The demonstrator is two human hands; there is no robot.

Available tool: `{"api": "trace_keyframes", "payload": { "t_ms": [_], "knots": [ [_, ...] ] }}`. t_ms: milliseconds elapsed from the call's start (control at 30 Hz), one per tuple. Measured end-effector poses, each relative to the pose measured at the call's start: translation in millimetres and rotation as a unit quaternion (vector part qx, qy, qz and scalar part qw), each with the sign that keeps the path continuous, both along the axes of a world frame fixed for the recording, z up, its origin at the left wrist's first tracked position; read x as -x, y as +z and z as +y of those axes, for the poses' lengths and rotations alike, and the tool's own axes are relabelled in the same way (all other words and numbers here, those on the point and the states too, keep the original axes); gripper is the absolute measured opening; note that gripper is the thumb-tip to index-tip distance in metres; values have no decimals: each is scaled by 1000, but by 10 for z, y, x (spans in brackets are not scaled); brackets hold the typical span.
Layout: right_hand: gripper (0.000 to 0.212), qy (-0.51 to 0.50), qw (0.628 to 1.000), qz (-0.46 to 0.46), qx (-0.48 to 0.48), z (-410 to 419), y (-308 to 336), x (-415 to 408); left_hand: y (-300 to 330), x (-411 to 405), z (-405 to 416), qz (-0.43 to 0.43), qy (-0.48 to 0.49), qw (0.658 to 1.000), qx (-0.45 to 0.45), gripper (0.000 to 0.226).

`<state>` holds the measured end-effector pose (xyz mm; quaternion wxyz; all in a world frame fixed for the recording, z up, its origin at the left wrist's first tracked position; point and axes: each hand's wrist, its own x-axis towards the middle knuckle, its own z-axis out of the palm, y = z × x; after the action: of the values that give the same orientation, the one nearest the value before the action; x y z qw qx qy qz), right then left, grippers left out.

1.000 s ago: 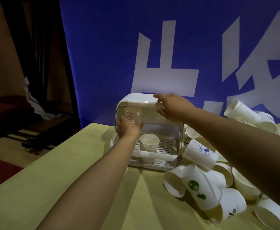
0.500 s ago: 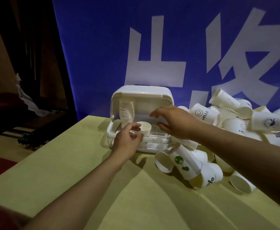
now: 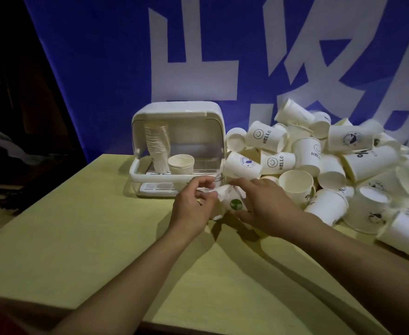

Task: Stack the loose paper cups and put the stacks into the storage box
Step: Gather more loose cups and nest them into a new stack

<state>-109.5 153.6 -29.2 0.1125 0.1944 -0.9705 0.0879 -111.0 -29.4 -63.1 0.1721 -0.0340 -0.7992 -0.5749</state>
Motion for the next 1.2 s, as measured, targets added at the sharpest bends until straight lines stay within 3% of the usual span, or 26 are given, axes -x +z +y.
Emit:
{"api": "trace_keyframes", "payload": {
  "t_ms": [100,200,267,400,500,567,667,767,833,900,1033,1200],
  "knots": [
    [70,21,980,6,197,110,37,-52,67,-25,80,38,2,999,-13,24],
    [77,34,921,51,385,241,73,-95,104,-42,212,95,10,995,4,15],
    [87,28,883,105,456,344,24,-111,109,-33,318,82,18,996,20,12],
    [94,51,909,230,345,409,-161,-163,240,-113,543,-103,-97,987,-72,50],
    [80,132,918,250,276,469,-239,-209,364,-135,644,-181,-127,959,-180,62],
    [62,183,926,229,240,524,-252,-253,392,-101,644,-180,-137,948,-223,51],
    [55,194,942,184,201,640,-247,-333,376,-60,641,-152,-152,945,-246,35],
    [58,188,953,155,177,873,-231,-387,279,-37,623,-87,-133,967,-197,52],
    [63,183,971,122,96,1067,-213,-425,203,-55,587,-43,-133,981,-131,66],
    [74,177,981,77,-16,1231,-225,-480,159,-98,565,-17,-148,985,-92,66],
    [90,151,977,-68,-130,1302,-266,-621,112,-118,545,-2,-160,983,-87,72],
    [94,129,977,-38,-168,1343,-203,-632,86,-174,570,-16,-182,982,-57,79]
  ]
}}
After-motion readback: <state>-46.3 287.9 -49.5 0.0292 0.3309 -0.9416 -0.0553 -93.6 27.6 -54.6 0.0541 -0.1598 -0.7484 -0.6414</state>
